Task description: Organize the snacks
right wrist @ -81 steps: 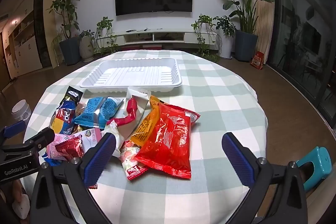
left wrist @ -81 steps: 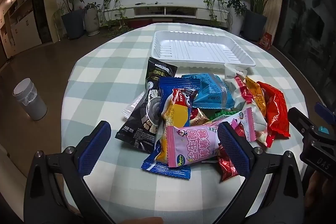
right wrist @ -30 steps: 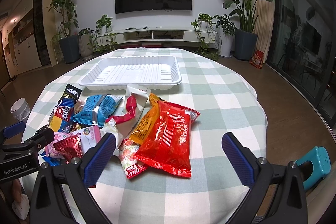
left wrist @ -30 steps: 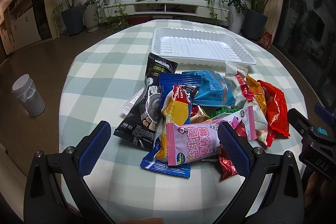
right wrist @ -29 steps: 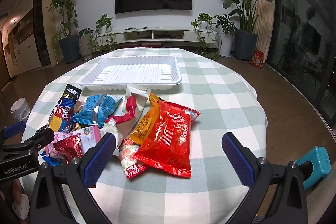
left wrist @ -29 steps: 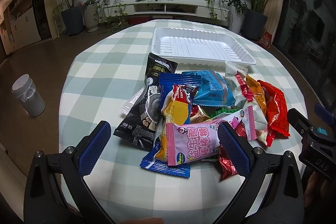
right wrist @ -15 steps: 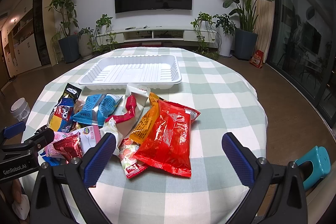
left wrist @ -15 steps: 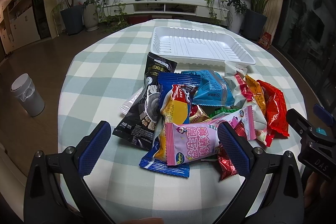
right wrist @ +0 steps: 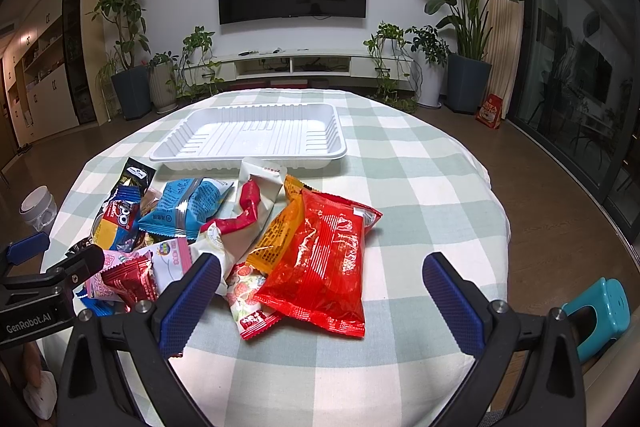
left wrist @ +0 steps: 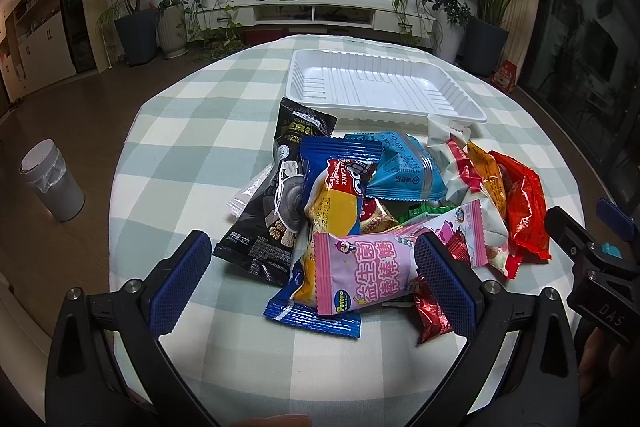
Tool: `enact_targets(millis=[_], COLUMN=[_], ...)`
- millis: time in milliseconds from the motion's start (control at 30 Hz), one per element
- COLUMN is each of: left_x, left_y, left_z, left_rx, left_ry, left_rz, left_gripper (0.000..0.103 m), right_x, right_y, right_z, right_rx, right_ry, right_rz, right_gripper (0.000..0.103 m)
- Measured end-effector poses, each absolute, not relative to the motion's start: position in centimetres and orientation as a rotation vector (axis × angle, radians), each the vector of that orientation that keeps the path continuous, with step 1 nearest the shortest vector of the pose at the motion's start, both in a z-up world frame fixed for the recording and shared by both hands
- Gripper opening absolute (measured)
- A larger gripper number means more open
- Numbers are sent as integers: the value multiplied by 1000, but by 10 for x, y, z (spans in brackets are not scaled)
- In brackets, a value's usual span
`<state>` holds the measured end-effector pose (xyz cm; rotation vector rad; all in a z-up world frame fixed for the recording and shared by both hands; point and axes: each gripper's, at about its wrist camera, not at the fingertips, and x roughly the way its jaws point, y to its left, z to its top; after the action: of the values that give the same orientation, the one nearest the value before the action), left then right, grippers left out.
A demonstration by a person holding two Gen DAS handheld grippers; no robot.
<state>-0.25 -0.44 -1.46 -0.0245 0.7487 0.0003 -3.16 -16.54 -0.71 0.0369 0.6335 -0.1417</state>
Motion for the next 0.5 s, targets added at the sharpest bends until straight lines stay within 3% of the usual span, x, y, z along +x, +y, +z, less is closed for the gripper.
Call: enact_targets(millis=[500], left_x=[-1], left_y=[-5], left_z=[-13], left_rx=[-21], left_ry=[755], left_rz=[3], left_gripper=[103], right_x=[-31], right_y=[-165], right_z=[-7], right_rx=[37], right_ry=[636], right_rz=[-142], right_gripper=[103])
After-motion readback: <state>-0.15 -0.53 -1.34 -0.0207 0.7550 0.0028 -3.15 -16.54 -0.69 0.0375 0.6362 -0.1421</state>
